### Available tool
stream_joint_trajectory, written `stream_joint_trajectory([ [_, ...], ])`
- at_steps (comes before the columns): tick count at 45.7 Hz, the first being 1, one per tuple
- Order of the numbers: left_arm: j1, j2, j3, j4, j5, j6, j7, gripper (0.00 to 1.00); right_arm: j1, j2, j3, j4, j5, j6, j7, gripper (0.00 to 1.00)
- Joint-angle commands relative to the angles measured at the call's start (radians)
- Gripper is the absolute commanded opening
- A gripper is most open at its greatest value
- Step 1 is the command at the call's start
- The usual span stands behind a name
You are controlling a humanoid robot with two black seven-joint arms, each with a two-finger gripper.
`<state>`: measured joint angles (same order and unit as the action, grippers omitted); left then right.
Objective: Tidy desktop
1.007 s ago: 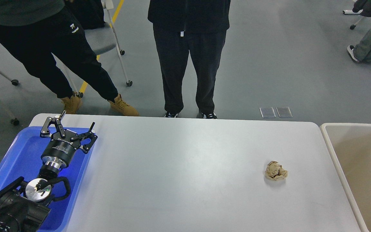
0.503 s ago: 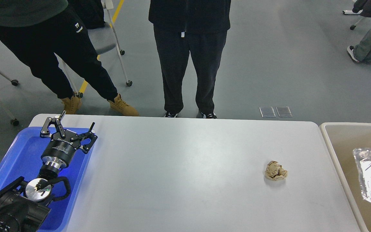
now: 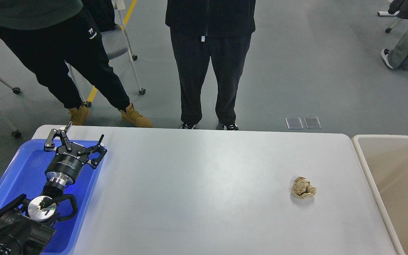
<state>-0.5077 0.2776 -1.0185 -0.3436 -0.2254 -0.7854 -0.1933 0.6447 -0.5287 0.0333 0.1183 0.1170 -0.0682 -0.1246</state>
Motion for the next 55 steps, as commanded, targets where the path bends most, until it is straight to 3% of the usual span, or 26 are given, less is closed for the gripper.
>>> stream_joint_trajectory([
  [1, 0.000, 0.000, 0.000, 0.000, 0.000, 0.000, 0.000, 1.00, 0.092, -0.066, -0.004, 0.001, -0.069, 0.110, 0.002, 1.00],
  [12, 0.000, 0.000, 0.000, 0.000, 0.000, 0.000, 0.000, 1.00, 0.184, -0.148, -0.009, 0.009, -0.174, 0.255, 0.002, 1.00],
  [18, 0.000, 0.000, 0.001, 0.000, 0.000, 0.000, 0.000, 1.00, 0.231, -0.204, -0.009, 0.086, -0.259, 0.283, 0.003, 1.00],
  [32, -0.002, 0.000, 0.002, 0.000, 0.001, 0.000, 0.000, 1.00, 0.455, -0.516, -0.007, 0.722, -0.588, 0.283, -0.010, 1.00],
  [39, 0.000, 0.000, 0.002, 0.000, 0.001, 0.000, 0.000, 1.00, 0.569, -0.583, -0.018, 0.883, -0.775, 0.329, -0.039, 1.00],
  [47, 0.000, 0.000, 0.002, 0.000, 0.001, 0.000, 0.000, 1.00, 0.740, -0.591, -0.160, 0.975, -0.913, 0.395, -0.041, 1.00],
  [55, 0.000, 0.000, 0.002, 0.000, 0.001, 0.000, 0.000, 1.00, 1.045, -0.553, -0.467, 1.052, -0.915, 0.421, -0.041, 1.00],
])
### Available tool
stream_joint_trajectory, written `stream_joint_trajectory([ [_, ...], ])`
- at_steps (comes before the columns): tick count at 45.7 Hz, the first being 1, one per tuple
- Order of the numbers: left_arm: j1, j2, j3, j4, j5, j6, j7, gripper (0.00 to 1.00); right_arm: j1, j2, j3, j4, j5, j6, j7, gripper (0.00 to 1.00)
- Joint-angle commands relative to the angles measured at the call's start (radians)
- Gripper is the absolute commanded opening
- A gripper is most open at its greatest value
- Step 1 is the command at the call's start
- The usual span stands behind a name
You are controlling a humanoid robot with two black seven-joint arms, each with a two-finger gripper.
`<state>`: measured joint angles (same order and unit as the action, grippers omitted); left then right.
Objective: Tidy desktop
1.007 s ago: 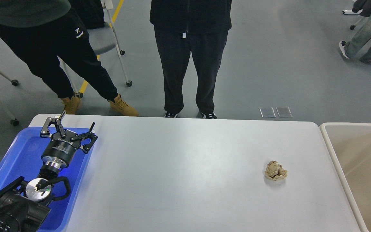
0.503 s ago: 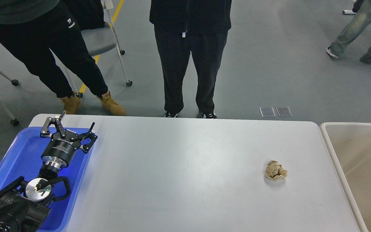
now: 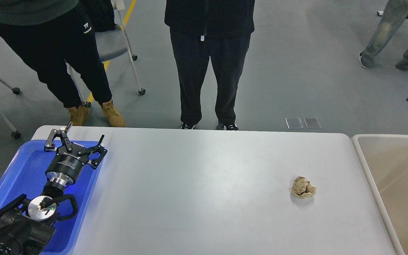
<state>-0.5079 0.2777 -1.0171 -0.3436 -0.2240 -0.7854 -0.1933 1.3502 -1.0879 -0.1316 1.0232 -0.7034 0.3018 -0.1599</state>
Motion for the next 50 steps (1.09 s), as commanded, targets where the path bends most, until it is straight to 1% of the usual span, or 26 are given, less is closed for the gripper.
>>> stream_joint_trajectory([
  [1, 0.000, 0.000, 0.000, 0.000, 0.000, 0.000, 0.000, 1.00, 0.384, 0.025, -0.348, 0.153, -0.093, 0.057, -0.006, 1.00],
  [5, 0.000, 0.000, 0.000, 0.000, 0.000, 0.000, 0.000, 1.00, 0.550, 0.092, -0.518, 0.173, -0.091, 0.080, -0.006, 1.00],
  [8, 0.000, 0.000, 0.000, 0.000, 0.000, 0.000, 0.000, 1.00, 0.619, 0.132, -0.595, 0.193, -0.091, 0.106, -0.004, 1.00],
  [14, 0.000, 0.000, 0.000, 0.000, 0.000, 0.000, 0.000, 1.00, 0.687, 0.221, -0.649, 0.218, -0.091, 0.154, -0.004, 1.00],
  [17, 0.000, 0.000, 0.000, 0.000, 0.000, 0.000, 0.000, 1.00, 0.727, 0.267, -0.684, 0.242, -0.087, 0.160, -0.004, 1.00],
  [22, 0.000, 0.000, 0.000, 0.000, 0.000, 0.000, 0.000, 1.00, 0.780, 0.335, -0.749, 0.290, -0.085, 0.166, -0.004, 1.00],
  [28, 0.000, 0.000, 0.000, 0.000, 0.000, 0.000, 0.000, 1.00, 0.846, 0.401, -0.844, 0.365, -0.084, 0.227, -0.001, 1.00],
  [31, 0.000, 0.000, 0.000, 0.000, 0.000, 0.000, 0.000, 1.00, 0.876, 0.439, -0.875, 0.390, -0.074, 0.234, 0.003, 1.00],
  [36, 0.000, 0.000, 0.000, 0.000, 0.002, 0.000, 0.000, 1.00, 0.903, 0.505, -0.924, 0.396, 0.047, 0.241, 0.008, 1.00],
  [39, 0.000, 0.000, 0.000, 0.000, 0.002, 0.000, 0.000, 1.00, 0.940, 0.566, -0.980, 0.422, 0.187, 0.267, 0.011, 1.00],
  [43, 0.000, -0.002, 0.000, 0.000, 0.002, 0.000, 0.000, 1.00, 0.961, 0.632, -1.025, 0.457, 0.340, 0.275, 0.016, 1.00],
  [46, 0.000, 0.000, 0.000, 0.000, 0.000, 0.000, 0.002, 1.00, 0.962, 0.658, -1.033, 0.479, 0.403, 0.276, 0.017, 1.00],
  [50, 0.000, 0.000, 0.000, 0.000, 0.000, 0.000, 0.000, 1.00, 0.962, 0.684, -1.036, 0.497, 0.424, 0.281, 0.017, 1.00],
])
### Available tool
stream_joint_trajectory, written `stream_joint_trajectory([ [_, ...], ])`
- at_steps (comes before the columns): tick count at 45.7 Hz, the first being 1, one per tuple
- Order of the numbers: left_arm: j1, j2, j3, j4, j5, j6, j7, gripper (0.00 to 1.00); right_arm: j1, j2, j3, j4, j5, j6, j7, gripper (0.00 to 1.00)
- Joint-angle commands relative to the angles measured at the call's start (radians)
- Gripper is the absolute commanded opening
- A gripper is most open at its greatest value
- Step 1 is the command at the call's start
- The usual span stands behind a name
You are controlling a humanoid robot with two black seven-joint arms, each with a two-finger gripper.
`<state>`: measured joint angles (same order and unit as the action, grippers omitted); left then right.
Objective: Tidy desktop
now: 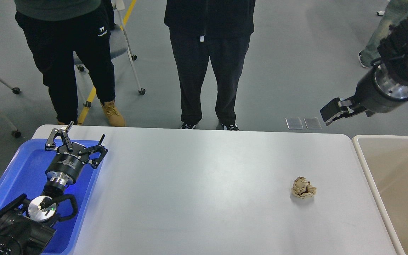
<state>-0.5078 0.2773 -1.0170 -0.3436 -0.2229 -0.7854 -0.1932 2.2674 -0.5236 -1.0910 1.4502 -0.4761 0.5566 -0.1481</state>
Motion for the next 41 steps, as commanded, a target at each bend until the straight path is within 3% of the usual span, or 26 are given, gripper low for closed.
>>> stream_joint_trajectory([
  [1, 0.000, 0.000, 0.000, 0.000, 0.000, 0.000, 0.001, 1.00, 0.044, 0.126, -0.078, 0.071, 0.198, 0.029, 0.005, 1.00],
  [16, 0.000, 0.000, 0.000, 0.000, 0.000, 0.000, 0.001, 1.00, 0.017, 0.224, -0.099, 0.073, 0.221, 0.048, 0.005, 1.00],
  [24, 0.000, 0.000, -0.002, 0.000, 0.000, 0.000, 0.000, 1.00, -0.068, 0.226, -0.135, 0.062, 0.221, 0.046, 0.004, 1.00],
  [41, 0.000, 0.000, -0.002, 0.000, -0.001, 0.000, 0.001, 1.00, -0.055, 0.218, -0.156, 0.062, 0.221, 0.083, 0.001, 1.00],
])
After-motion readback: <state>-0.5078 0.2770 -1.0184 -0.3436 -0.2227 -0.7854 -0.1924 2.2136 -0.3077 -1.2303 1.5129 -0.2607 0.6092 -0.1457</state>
